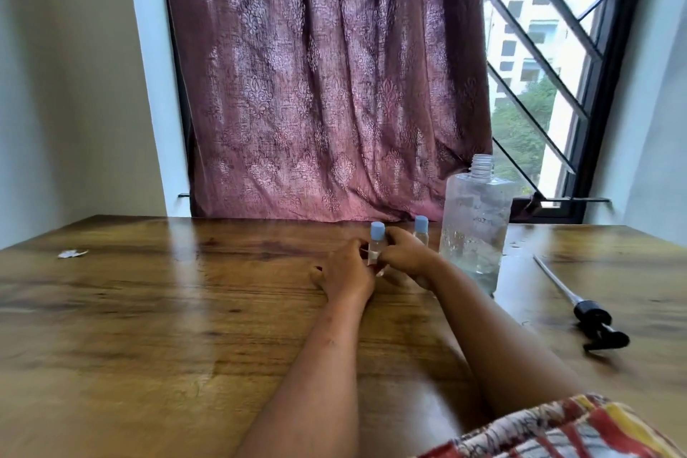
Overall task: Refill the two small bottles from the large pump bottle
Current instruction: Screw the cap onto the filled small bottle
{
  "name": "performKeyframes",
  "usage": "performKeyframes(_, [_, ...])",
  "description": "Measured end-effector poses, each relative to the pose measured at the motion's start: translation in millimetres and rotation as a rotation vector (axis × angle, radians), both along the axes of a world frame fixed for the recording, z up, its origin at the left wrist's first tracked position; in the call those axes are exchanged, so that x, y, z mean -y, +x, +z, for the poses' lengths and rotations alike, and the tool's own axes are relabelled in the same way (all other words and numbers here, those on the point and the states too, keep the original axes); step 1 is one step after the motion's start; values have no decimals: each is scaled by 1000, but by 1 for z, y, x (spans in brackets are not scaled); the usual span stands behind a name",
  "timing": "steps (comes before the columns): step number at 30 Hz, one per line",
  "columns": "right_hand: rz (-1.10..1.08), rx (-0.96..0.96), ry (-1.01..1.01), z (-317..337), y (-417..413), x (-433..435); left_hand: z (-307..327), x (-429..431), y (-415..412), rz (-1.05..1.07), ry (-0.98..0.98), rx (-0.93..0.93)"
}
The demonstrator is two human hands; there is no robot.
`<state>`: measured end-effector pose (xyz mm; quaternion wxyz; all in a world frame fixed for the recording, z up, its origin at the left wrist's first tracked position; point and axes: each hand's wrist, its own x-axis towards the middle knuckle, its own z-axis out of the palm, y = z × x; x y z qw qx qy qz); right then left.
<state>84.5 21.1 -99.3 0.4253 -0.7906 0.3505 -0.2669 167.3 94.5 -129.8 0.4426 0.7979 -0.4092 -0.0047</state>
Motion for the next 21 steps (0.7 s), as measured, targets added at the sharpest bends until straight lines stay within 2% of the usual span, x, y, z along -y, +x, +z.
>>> performKeyframes(3, [-107, 74, -15, -3, -1, -5, 3, -3, -1, 43, 46, 7])
performKeyframes(6, [-210, -3, -184, -3, -1, -13, 6, -6, -4, 66, 65, -1])
performKeyframes(9, [-251, 20, -237, -7, 0, -7, 7, -9, -5, 80, 76, -1])
performKeyframes(12, [-178, 57, -208, -10, -2, -4, 10, -10, -7, 107, 63, -13])
performKeyframes(18, [86, 205, -13, -18, 2, 7, 3, -2, 2, 58, -9, -60])
performKeyframes(21, [107, 221, -78, -19, 5, 5, 0, 2, 5, 49, -14, -54])
